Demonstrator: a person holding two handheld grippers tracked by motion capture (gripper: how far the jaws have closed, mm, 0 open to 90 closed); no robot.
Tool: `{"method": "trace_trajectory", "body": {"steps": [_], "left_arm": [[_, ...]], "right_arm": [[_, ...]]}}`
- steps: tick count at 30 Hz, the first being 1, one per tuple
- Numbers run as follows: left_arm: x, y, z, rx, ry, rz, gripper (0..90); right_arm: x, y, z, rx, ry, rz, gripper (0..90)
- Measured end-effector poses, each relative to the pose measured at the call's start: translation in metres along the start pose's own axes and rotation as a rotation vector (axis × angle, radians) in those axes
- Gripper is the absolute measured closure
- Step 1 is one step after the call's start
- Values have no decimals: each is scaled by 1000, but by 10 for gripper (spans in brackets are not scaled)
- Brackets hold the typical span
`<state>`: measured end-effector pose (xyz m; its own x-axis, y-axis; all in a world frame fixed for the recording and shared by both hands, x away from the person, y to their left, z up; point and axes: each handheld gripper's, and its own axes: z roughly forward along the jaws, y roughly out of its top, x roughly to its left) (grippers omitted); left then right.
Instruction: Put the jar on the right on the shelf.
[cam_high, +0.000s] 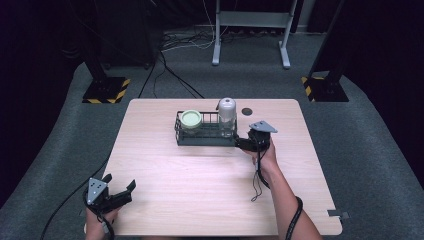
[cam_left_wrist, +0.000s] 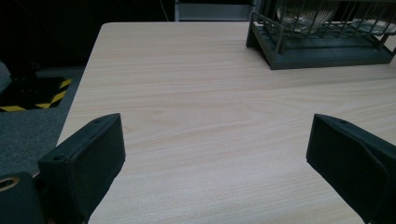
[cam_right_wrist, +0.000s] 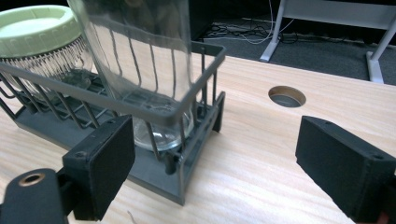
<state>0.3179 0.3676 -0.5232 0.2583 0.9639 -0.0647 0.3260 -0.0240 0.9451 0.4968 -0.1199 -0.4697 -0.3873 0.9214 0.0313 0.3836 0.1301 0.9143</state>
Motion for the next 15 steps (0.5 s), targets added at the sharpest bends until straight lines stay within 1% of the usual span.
{"method": "trace_trajectory", "body": {"steps": [7,11,15], "left_arm": [[0,0,0,-1,-1,0,44],[0,0,-1,-5,-5,-1,44],[1,0,-1,-9,-6,-8,44]], "right_arm": [[-9,-16,-7,9,-12,8,97],[-13,-24,-14,8,-14,18,92],[-17,-32,-21,12,-18,17,86]]}}
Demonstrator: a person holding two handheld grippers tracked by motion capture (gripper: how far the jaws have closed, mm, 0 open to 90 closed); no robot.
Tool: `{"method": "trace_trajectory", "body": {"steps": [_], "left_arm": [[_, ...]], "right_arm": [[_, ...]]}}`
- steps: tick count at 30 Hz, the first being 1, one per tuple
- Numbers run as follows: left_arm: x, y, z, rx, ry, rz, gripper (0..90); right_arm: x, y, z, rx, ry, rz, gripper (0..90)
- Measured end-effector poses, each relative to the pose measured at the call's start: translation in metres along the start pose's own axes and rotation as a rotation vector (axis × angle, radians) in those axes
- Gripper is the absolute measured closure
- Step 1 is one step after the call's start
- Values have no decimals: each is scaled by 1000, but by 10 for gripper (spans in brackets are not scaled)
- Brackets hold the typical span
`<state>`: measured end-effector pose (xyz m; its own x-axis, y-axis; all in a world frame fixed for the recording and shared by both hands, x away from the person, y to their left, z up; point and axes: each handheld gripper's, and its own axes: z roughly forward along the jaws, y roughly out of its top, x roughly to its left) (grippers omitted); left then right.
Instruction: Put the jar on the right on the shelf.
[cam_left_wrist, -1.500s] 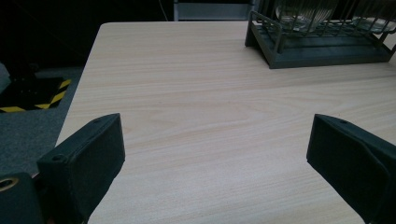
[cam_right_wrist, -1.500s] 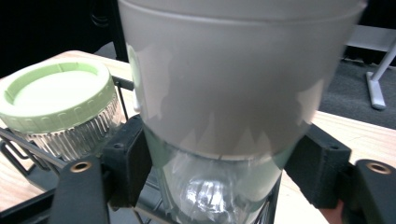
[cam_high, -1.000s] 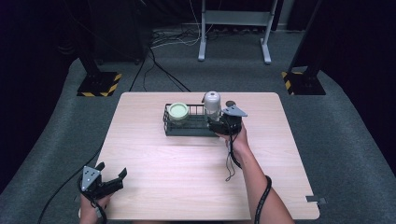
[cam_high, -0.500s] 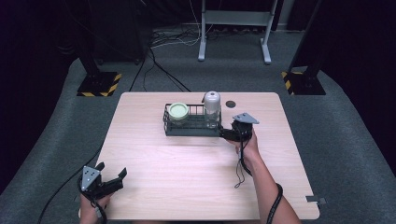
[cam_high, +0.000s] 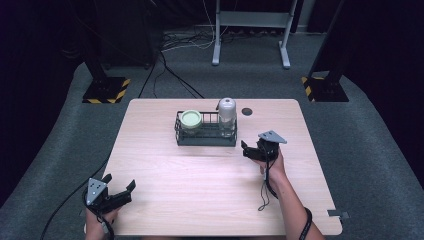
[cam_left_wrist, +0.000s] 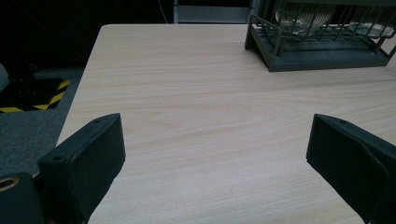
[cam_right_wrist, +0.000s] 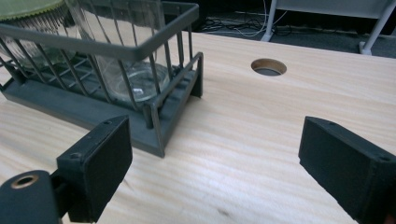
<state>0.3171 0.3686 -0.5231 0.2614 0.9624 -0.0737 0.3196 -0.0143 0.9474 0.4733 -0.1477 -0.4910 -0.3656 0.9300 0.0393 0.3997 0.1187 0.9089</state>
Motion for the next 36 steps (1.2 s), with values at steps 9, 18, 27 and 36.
{"method": "trace_trajectory", "body": {"steps": [9,18,27,36], "left_arm": [[0,0,-1,-4,1,3,44],[-1,0,0,-7,9,5,40],[-1,0,-1,-10,8,7,39],[-1,0,-1,-10,7,9,39]], "right_arm": [[-7,-10,-13,4,-1,-6,81],[-15,-22,-27,-1,-1,4,36],[-22,-33,-40,-9,-17,20,19],[-26,-43,-51,-14,-41,5,0]]}}
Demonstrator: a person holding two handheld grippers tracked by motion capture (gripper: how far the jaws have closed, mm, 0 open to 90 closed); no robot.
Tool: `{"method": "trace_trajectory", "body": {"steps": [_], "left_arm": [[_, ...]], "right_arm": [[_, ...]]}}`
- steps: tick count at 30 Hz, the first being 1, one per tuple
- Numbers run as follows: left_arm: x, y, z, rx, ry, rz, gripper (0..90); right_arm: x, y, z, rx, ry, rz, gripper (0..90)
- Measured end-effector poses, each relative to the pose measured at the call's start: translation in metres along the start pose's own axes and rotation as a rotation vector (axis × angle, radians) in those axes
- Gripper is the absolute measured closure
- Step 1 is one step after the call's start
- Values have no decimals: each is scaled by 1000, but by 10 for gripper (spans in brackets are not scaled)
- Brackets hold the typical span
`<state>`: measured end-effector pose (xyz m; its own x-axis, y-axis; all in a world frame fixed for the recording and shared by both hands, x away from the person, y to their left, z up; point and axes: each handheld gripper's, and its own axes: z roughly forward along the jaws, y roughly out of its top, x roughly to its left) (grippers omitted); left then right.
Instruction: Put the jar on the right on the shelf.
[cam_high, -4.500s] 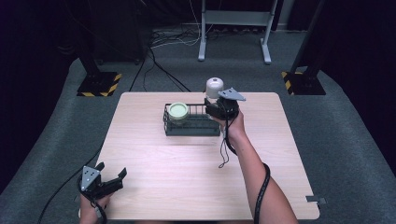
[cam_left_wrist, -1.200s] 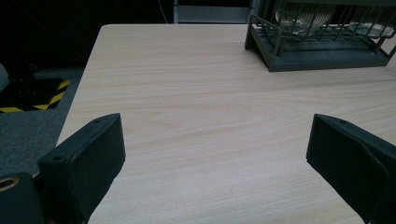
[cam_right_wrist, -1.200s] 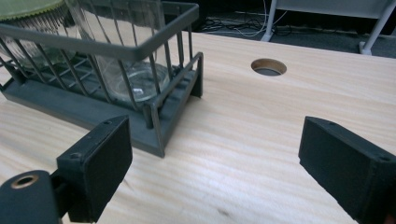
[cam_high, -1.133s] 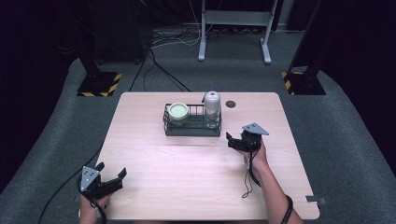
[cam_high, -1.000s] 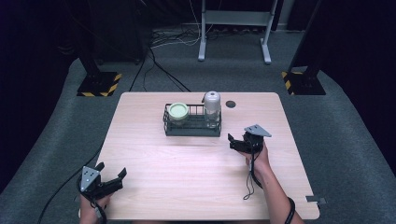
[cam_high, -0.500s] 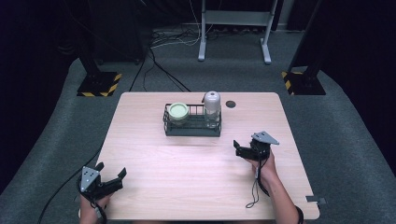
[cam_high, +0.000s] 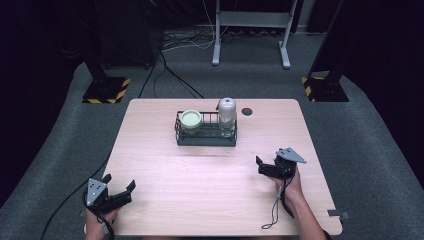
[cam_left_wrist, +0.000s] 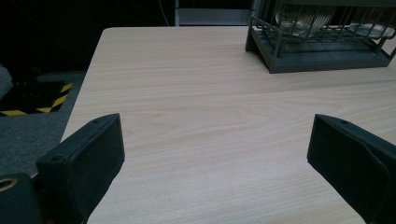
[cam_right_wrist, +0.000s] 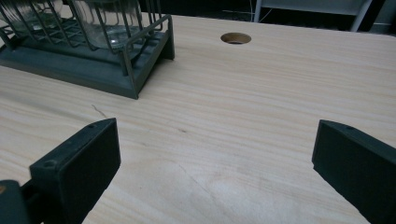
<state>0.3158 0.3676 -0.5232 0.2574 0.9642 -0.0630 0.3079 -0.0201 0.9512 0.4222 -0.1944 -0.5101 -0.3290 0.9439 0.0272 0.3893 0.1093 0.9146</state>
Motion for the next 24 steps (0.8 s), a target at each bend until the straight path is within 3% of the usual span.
{"method": "trace_trajectory", "body": {"steps": [24], "left_arm": [[0,0,0,-2,-3,-1,39]], "right_arm": [[-17,-14,-29,-7,-47,19,0]]}}
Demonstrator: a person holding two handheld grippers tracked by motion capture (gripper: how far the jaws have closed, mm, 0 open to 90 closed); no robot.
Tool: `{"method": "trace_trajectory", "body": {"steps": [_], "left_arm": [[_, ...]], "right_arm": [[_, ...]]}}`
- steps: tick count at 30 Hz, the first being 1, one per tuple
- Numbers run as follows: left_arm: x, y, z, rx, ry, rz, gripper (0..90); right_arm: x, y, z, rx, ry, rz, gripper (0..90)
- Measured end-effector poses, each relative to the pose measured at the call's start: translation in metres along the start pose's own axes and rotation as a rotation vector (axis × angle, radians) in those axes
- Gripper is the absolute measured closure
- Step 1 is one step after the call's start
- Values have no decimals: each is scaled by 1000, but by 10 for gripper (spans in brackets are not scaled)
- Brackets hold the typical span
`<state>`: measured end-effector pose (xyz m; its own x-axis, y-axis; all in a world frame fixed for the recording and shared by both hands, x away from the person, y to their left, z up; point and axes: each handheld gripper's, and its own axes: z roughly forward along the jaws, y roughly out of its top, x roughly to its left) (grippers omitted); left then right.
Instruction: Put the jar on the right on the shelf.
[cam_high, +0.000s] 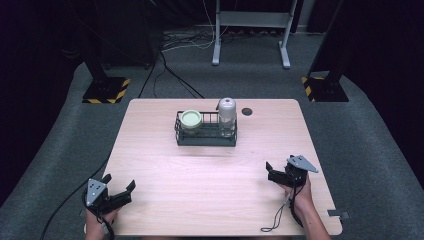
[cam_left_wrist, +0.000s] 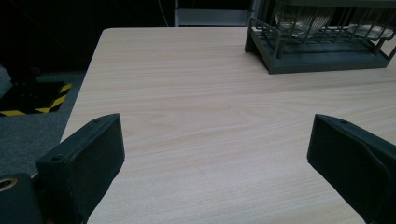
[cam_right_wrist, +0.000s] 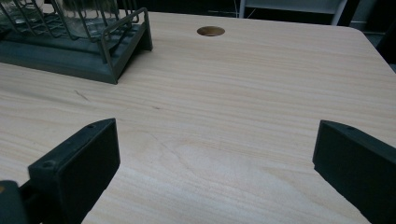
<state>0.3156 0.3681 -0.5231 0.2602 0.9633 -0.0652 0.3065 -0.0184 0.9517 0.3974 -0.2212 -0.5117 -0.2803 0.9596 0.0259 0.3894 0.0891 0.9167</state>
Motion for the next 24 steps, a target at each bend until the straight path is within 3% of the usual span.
{"method": "trace_trajectory", "body": {"steps": [24], "left_arm": [[0,0,1,9,2,4,39]], "right_arm": [[-26,-12,-30,-15,-31,31,0]]}}
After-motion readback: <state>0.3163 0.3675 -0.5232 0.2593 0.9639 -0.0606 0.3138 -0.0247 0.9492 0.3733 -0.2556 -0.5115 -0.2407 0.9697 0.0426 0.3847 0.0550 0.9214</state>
